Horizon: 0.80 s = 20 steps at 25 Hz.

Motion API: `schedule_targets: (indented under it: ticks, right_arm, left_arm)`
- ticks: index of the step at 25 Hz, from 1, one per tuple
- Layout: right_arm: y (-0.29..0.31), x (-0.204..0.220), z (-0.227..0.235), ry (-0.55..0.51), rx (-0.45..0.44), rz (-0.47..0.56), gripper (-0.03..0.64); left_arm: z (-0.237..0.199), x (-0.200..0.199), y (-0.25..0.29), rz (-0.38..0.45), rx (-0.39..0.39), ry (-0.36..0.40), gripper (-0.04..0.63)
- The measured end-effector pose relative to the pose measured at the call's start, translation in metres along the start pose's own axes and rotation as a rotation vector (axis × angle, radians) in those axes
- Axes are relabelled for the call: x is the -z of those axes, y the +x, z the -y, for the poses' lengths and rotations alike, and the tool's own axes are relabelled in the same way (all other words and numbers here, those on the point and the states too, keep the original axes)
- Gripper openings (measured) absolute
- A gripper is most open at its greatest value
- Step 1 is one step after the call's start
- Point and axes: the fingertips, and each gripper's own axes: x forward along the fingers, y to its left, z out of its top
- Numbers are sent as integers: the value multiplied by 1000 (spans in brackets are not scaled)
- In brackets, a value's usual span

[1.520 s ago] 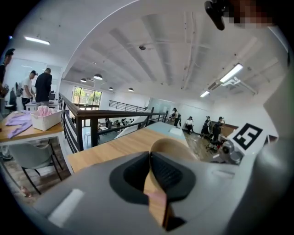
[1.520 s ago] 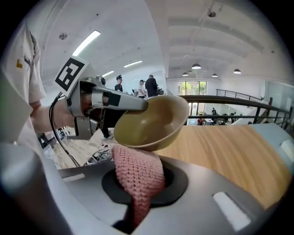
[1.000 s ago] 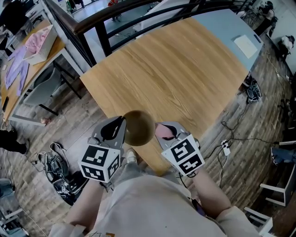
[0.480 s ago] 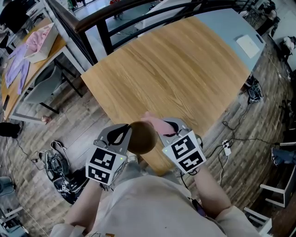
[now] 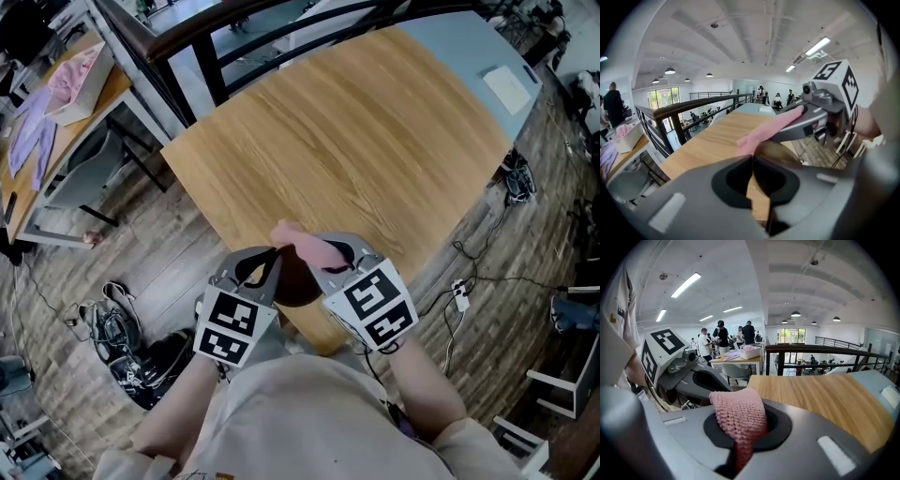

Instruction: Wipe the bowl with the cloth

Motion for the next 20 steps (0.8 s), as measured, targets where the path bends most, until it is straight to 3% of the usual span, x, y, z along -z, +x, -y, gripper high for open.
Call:
schedule_targets:
  ticks: [9,20]
  right_arm:
    - [6,10,57,154,124,50,17]
    - [34,52,90,286,164,36,17]
  left_arm:
    - [-33,7,32,-26,3,-181,15]
    - [-80,42,74,-11,17,-388,17]
